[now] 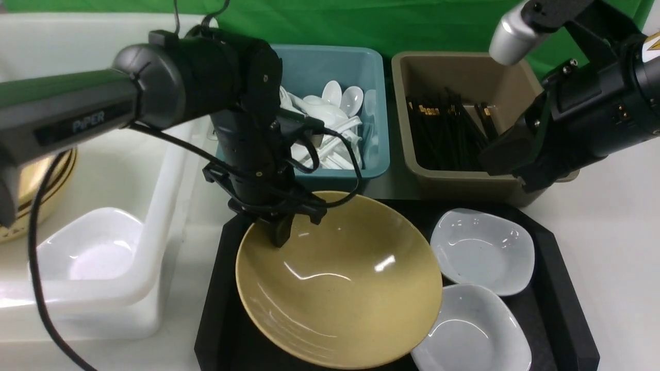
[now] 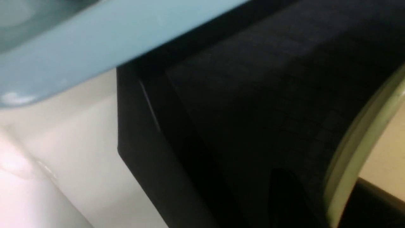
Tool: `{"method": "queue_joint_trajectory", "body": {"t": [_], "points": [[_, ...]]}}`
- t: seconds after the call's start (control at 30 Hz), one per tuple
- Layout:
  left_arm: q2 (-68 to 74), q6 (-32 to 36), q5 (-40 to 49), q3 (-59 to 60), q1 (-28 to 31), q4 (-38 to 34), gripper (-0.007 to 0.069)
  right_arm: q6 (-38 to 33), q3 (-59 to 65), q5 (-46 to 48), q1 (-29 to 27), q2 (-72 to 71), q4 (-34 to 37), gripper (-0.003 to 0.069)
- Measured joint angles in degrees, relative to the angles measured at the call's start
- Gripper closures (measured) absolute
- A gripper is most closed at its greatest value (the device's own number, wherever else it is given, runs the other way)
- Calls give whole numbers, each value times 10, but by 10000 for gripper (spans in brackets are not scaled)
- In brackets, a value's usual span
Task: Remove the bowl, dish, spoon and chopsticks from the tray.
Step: Use the left arm to put the noodle bowl into the large storage box on the left
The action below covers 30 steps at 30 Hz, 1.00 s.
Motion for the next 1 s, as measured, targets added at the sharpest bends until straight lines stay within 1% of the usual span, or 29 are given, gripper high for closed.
{"method": "queue_joint_trajectory", "body": {"t": [0.1,0.17,0.4,0.53,0.57,0.7,0.73,0.8,0.83,0.93,0.97,1.0], "points": [[-26,0,12,0,8,-26,587,-1,0,0,0,0,0,638],[-39,0,23,0,18,-43,607,-1,0,0,0,0,0,638],[-64,0,50,3,48,-55,610,-1,0,0,0,0,0,638],[-100,26,51,6,85,-124,610,-7,-4,8,0,-8,1,638],[-105,28,51,6,88,-127,610,-8,-5,9,0,-9,2,638],[-154,65,52,6,134,-201,610,-21,-47,15,6,-30,26,638],[-177,91,55,6,167,-244,610,-36,-76,17,19,-32,32,638],[-204,113,57,6,221,-284,610,-51,-108,17,47,-28,36,638],[-215,120,58,6,241,-298,610,-58,-130,17,67,-20,37,638],[-247,129,59,6,355,-317,610,-63,-205,16,131,25,38,638],[-248,128,58,6,371,-317,610,-63,-210,16,131,29,38,638],[-253,131,56,6,450,-313,610,-64,-259,16,167,69,39,638]]}}
